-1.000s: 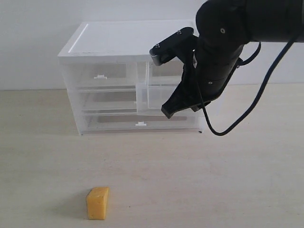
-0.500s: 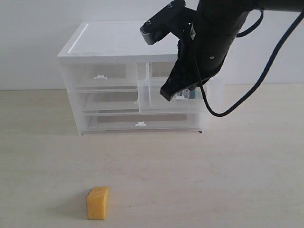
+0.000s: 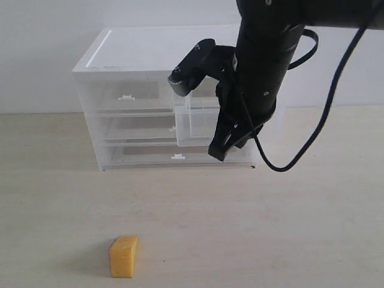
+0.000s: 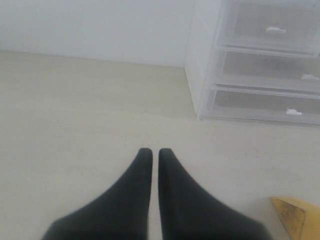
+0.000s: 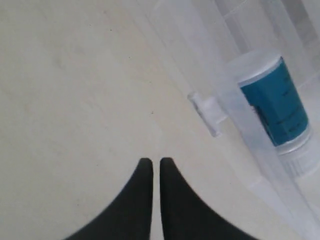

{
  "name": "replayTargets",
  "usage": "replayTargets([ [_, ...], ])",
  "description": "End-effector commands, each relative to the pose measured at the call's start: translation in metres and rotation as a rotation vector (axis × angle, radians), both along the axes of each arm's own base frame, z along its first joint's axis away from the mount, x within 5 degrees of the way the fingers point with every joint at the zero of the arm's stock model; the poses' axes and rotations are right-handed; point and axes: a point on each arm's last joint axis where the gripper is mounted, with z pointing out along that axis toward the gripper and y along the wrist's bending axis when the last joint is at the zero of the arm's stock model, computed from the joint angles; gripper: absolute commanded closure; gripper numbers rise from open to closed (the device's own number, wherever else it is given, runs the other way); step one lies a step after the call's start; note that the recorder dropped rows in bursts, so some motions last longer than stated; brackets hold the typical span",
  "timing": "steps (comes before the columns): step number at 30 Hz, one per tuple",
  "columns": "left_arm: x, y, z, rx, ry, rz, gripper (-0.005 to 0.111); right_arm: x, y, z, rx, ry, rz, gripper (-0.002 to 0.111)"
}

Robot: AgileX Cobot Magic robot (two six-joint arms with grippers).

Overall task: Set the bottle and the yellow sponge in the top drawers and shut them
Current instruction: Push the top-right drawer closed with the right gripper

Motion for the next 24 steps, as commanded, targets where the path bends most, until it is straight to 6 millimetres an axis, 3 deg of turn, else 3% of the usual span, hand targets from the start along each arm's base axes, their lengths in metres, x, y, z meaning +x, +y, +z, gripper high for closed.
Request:
replayTargets([
  [1,0.000,0.000,-0.001,0.001,-0.002,-0.003,0.103,0.021,0.002,-0.009,0.050,-0.115,-0.178,0.108],
  [16,0.000,0.000,-0.001,0.001,-0.002,-0.003,0.103,0.047,0.004,-0.001,0.165,-0.409,-0.332,0.108],
  [24,0.000,0.000,-0.001,0.001,-0.002,-0.003,0.103,0.062,0.008,-0.023,0.147,-0.466,-0.380,0.108],
])
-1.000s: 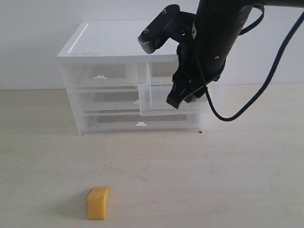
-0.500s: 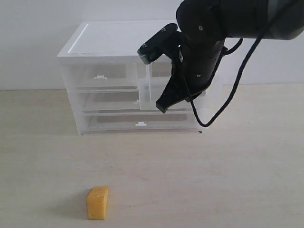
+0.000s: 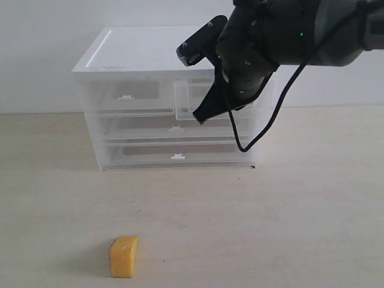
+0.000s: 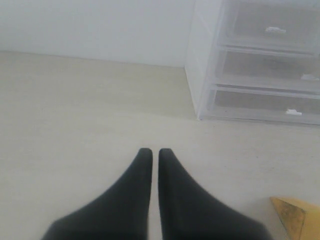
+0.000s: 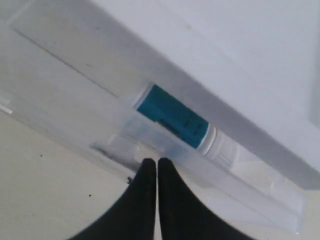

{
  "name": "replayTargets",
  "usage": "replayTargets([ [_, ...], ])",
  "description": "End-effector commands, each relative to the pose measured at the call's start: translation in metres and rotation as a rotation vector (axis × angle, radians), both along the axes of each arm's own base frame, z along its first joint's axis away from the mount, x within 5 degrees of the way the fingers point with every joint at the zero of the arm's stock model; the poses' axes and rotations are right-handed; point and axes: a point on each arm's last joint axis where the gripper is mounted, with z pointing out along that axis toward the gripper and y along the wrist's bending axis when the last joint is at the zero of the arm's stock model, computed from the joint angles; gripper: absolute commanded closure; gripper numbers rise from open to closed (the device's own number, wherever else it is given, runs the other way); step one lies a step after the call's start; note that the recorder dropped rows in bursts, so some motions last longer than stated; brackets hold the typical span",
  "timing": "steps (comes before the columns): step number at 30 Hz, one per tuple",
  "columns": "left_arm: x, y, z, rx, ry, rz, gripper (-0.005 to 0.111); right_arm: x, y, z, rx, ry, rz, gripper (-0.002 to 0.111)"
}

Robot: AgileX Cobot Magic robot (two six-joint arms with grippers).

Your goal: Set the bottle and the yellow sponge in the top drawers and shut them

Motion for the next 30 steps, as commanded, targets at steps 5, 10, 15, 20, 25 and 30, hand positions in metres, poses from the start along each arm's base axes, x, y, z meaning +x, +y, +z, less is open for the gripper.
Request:
replayTargets([
  [5,0.000,0.000,-0.001,0.001,-0.002,-0.003,0.103,0.012,0.001,0.000,0.060,-0.106,-0.043,0.108],
  [10,0.000,0.000,-0.001,0.001,-0.002,-0.003,0.103,0.009,0.002,-0.002,0.051,-0.065,-0.030,0.108],
  [15,0.000,0.000,-0.001,0.001,-0.002,-0.003,0.103,0.007,-0.005,-0.007,0.051,0.051,0.009,0.108],
  [20,0.000,0.000,-0.001,0.001,-0.002,-0.003,0.103,0.013,-0.040,-0.014,0.058,0.223,-0.063,0.108],
  [25,0.000,0.000,-0.001,0.001,-0.002,-0.003,0.103,0.020,-0.073,-0.020,0.132,0.364,-0.140,0.108],
  [30,0.000,0.000,-0.001,0.001,-0.002,-0.003,0.103,0.019,-0.106,-0.023,0.259,0.362,-0.188,0.108],
])
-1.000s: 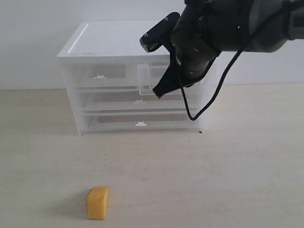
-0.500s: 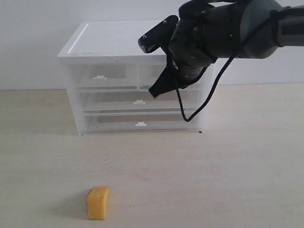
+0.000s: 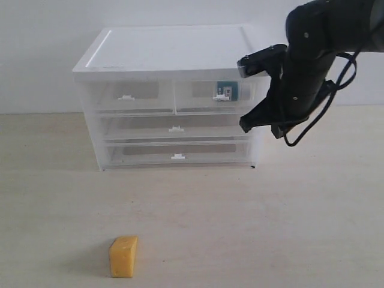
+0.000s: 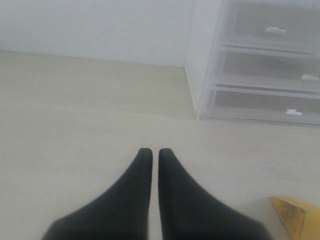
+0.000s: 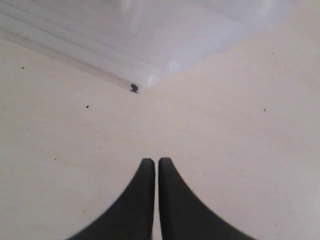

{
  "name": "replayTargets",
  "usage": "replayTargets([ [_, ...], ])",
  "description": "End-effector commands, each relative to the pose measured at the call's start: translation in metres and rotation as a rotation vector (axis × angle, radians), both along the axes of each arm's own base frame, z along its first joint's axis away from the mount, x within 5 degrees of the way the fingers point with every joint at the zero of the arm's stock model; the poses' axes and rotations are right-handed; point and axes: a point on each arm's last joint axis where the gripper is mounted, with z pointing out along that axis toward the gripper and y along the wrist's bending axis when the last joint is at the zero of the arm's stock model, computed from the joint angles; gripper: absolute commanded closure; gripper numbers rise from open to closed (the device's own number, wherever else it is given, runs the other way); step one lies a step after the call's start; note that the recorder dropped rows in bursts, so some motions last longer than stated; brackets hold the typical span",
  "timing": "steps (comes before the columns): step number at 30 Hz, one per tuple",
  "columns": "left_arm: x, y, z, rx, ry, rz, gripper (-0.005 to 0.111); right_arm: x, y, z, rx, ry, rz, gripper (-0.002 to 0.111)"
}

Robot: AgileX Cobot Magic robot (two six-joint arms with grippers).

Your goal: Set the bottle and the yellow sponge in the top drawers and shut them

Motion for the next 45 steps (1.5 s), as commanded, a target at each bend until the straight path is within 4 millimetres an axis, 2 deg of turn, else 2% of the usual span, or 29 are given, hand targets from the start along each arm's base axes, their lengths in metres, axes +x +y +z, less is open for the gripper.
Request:
replayTargets([
  [1,0.000,0.000,-0.001,0.001,-0.002,-0.003,0.103,-0.004,-0.030,0.004,0.100,-0.036,-0.069,0.108],
  [9,0.000,0.000,-0.001,0.001,-0.002,-0.003,0.103,-0.026,-0.090,0.010,0.174,-0.178,-0.216,0.108],
  [13,0.000,0.000,-0.001,0.001,-0.002,-0.003,0.103,-0.045,-0.109,0.012,0.264,-0.293,-0.298,0.108],
  [20,0.000,0.000,-0.001,0.001,-0.002,-0.003,0.103,-0.089,-0.115,0.012,0.368,-0.554,-0.326,0.108],
  [28,0.000,0.000,-0.001,0.001,-0.002,-0.003,0.103,-0.134,-0.121,0.005,0.447,-0.745,-0.339,0.108],
  [36,0.000,0.000,-0.001,0.001,-0.002,-0.003,0.103,-0.181,-0.127,-0.016,0.481,-0.852,-0.338,0.108],
  [40,0.000,0.000,-0.001,0.001,-0.002,-0.003,0.103,-0.207,-0.130,-0.032,0.441,-0.879,-0.301,0.108],
  [45,0.000,0.000,-0.001,0.001,-0.002,-0.003,0.103,-0.238,-0.133,-0.038,0.500,-0.988,-0.309,0.108],
])
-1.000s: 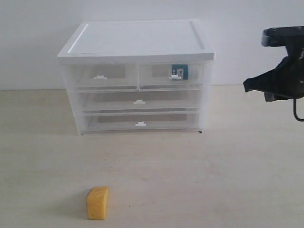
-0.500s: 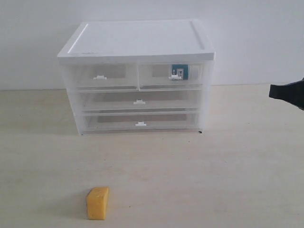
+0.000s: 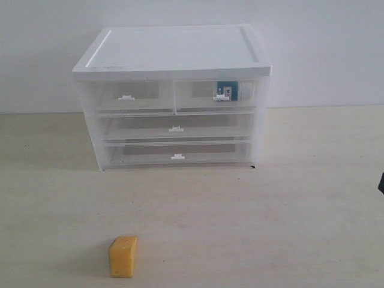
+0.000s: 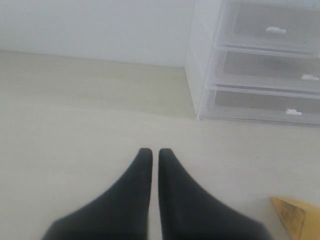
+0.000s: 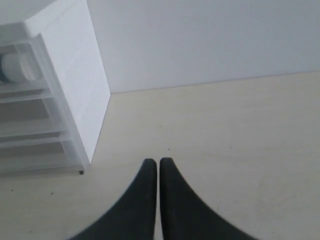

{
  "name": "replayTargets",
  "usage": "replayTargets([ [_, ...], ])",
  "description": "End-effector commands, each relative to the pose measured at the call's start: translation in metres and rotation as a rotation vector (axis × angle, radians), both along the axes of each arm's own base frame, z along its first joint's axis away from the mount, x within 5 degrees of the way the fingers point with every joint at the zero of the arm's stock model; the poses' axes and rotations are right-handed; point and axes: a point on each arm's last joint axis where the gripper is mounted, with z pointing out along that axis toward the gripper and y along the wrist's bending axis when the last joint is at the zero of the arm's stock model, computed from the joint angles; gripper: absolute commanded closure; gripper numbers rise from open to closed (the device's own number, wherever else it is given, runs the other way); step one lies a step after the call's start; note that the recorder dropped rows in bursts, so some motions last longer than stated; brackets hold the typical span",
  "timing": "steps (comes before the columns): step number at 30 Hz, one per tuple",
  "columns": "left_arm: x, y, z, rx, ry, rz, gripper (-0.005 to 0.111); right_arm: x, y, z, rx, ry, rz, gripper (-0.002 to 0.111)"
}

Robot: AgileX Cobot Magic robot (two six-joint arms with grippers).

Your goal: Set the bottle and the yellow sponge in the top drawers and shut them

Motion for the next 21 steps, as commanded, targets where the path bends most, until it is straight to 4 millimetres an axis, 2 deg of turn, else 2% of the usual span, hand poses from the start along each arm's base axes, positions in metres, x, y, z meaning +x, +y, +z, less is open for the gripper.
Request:
replayTargets([
  [1,0.000,0.000,-0.001,0.001,-0.002,-0.003,0.103,-0.023,-0.004,-0.001,0.019,-0.114,-0.010,0.108],
  [4,0.000,0.000,-0.001,0.001,-0.002,-0.003,0.103,-0.038,-0.005,-0.003,0.026,-0.165,-0.010,0.108],
  [8,0.000,0.000,-0.001,0.001,-0.002,-0.003,0.103,-0.049,-0.006,0.007,0.058,-0.247,-0.010,0.108],
  [21,0.001,0.000,0.002,0.039,-0.032,-0.010,0.103,-0.077,-0.007,0.010,0.104,-0.241,0.003,0.108],
])
